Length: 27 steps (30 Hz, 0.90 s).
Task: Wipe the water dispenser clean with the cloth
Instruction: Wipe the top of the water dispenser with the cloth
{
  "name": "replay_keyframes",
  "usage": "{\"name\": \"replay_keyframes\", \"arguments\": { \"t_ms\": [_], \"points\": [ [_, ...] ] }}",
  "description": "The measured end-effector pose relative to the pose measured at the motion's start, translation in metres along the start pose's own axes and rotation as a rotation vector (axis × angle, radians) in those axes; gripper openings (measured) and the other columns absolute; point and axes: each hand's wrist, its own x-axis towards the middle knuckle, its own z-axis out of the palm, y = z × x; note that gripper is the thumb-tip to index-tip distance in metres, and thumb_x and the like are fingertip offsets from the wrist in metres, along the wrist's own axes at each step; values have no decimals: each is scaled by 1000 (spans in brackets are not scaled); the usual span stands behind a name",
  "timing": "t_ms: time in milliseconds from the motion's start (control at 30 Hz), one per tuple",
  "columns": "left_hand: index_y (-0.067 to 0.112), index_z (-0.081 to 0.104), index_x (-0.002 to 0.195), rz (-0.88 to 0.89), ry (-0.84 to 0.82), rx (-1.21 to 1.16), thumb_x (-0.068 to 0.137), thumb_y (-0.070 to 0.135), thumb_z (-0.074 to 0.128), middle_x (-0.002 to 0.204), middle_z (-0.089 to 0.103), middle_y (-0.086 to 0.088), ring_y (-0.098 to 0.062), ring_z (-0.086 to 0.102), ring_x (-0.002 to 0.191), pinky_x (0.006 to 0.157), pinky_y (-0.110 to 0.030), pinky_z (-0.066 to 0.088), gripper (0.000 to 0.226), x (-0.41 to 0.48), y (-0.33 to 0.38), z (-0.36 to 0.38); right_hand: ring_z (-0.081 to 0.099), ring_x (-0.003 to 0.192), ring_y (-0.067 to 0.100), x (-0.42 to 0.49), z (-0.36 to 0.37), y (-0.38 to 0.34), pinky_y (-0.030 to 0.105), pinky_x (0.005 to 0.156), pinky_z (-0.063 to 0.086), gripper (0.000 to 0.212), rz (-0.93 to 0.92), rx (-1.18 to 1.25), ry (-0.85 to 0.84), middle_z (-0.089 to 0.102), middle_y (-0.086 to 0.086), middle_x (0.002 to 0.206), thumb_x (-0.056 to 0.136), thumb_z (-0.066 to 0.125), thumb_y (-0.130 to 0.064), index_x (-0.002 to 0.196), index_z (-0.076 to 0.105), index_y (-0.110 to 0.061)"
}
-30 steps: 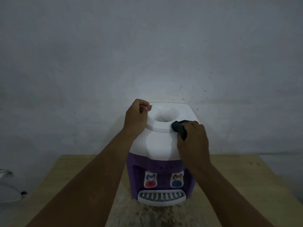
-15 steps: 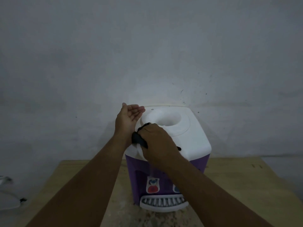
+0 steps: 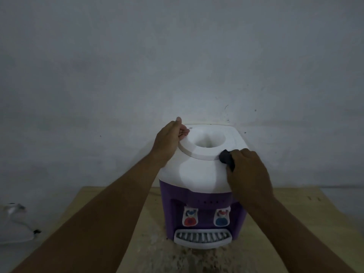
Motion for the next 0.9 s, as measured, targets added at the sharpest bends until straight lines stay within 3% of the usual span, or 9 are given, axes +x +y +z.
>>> {"name": "replay_keyframes", "arguments": {
  "t_ms": [100,233,367,500,667,767,900],
  "points": [
    [1,67,101,-46,-123,116,102,40,41,101,73,-10,-18,68,102,95,-27,53,47,1,15,-6,55,79,20,-3,18,-34,25,66,36,16,-28,66,63,60,5,85,80,69,-5,92,74,-13],
    [6,69,99,-103,-262,305,102,49,36,103,74,-5,-16,67,104,94,-27,52,54,3,35,-10,58,77,21,-6,45,-85,28,69,50,14,-222,262,73,65,7,83,76,72,-7,90,74,-9],
    [13,72,97,-64,-309,470,100,54,34,106,73,0,-15,64,107,104,-37,47,57,2,34,-12,59,83,23,9,52,-102,34,77,52,12,-347,384,-161,66,10,89,82,62,-7,90,71,-4],
    [17,73,93,13,-314,474,100,54,33,105,72,7,-8,63,106,103,-35,48,55,-3,25,-18,50,81,6,7,31,-75,11,76,38,11,-480,486,-316,63,-4,88,82,63,-7,89,69,-12],
    [19,73,91,8,-314,445,100,55,32,105,72,7,-7,63,106,104,-34,47,56,-2,23,-18,56,83,8,-5,-2,-33,29,71,46,21,-399,468,-366,64,-8,85,76,59,-32,88,70,-20],
    [26,74,89,43,-307,489,95,63,31,103,71,12,-5,62,106,106,-37,44,57,-4,15,-18,56,85,7,-9,-2,-20,21,71,45,27,-326,463,-278,65,-8,90,79,58,-37,97,70,-21],
    [26,74,91,45,-299,441,97,62,26,105,72,10,-7,62,108,108,-38,43,60,-8,12,-19,50,86,9,-3,25,-41,14,75,38,18,-303,382,-144,63,-4,94,84,62,-25,101,67,-19]
  ]
}}
